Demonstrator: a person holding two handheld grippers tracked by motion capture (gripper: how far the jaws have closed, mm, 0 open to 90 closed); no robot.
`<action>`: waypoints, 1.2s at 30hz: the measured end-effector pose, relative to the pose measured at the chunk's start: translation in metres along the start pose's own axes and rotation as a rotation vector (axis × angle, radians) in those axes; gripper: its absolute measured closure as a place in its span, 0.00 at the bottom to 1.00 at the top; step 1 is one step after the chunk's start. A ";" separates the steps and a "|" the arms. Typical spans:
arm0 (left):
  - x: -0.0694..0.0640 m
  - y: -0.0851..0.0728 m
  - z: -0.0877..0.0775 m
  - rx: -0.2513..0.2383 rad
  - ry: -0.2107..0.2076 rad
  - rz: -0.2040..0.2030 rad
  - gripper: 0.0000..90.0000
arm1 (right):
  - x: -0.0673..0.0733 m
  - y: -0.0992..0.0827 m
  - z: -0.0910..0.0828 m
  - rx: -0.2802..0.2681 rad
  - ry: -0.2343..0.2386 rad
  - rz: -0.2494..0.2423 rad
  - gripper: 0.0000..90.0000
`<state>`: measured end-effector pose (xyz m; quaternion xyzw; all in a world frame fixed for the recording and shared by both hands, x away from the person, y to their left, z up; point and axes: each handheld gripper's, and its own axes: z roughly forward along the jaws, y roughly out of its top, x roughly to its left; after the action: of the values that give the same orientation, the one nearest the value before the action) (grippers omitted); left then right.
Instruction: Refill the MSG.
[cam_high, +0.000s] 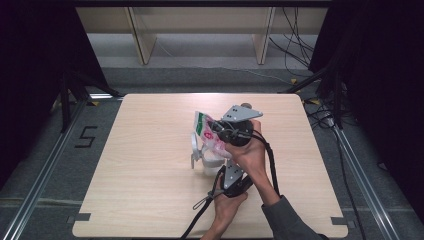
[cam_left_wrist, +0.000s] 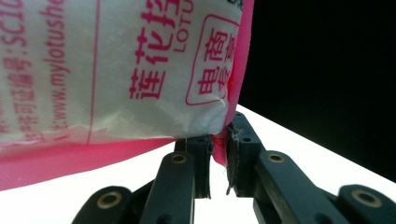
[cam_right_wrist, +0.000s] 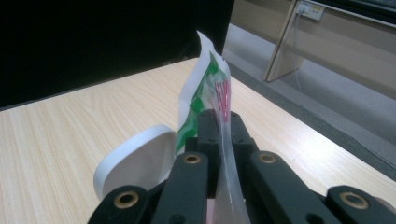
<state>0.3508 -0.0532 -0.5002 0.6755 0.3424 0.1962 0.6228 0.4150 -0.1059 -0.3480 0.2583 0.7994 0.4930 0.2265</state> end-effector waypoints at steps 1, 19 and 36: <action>0.000 0.000 0.000 0.001 -0.001 -0.001 0.89 | 0.000 0.000 0.000 0.007 0.007 -0.003 0.98; 0.000 0.000 0.000 0.000 -0.004 -0.006 0.89 | 0.003 0.000 0.002 0.012 0.004 -0.001 0.98; 0.001 0.000 0.000 0.001 -0.009 -0.011 0.89 | 0.005 0.000 0.004 0.013 -0.009 -0.031 0.98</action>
<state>0.3517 -0.0525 -0.5000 0.6748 0.3435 0.1892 0.6252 0.4141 -0.0999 -0.3500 0.2495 0.8055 0.4830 0.2358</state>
